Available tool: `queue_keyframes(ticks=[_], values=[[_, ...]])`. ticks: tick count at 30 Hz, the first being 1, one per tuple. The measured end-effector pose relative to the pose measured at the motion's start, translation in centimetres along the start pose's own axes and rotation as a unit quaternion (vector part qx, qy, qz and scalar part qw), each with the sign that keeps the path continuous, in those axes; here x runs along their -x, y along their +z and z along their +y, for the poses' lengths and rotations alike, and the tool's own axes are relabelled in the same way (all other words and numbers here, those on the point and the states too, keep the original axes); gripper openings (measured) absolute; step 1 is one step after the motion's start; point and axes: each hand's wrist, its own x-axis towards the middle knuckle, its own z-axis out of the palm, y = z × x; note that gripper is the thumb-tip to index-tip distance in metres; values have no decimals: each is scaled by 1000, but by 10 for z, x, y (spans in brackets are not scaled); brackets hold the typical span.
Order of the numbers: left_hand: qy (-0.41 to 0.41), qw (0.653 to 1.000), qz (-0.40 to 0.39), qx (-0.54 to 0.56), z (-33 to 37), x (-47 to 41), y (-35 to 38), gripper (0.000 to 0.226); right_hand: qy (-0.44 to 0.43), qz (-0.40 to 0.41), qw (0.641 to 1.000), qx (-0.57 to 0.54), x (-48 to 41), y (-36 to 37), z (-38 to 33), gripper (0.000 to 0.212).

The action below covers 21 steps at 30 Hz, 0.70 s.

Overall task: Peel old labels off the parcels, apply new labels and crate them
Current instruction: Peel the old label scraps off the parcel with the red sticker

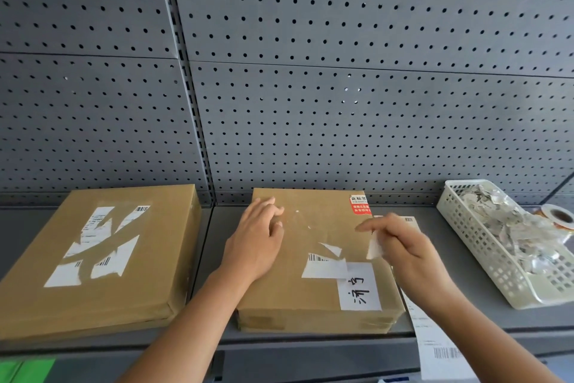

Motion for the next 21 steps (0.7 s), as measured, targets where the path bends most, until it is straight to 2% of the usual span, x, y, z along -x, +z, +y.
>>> queue_keyframes(ticks=[2, 5, 8, 13, 17, 21], values=[[2, 1000, 0, 0, 1, 0, 0, 37, 9, -75, 995, 73, -1, 6, -1, 42], [2, 1000, 4, 0, 1, -1, 0, 36, 10, -151, 976, 158, 0, 22, -3, 13], [2, 1000, 4, -3, 1, -1, 0, 36, -22, -171, 957, 234, -2, 36, -2, 22], [7, 1000, 5, -1, 2, 0, -2, 37, -55, -209, 938, 272, -9, 47, -6, 16], [8, 1000, 3, 1, 3, 0, -2, 37, -27, -186, 930, 315, -13, 57, -13, 28], [11, 1000, 4, 2, 2, 0, -1, 37, 16, -189, 920, 343, -18, 66, -16, 28]])
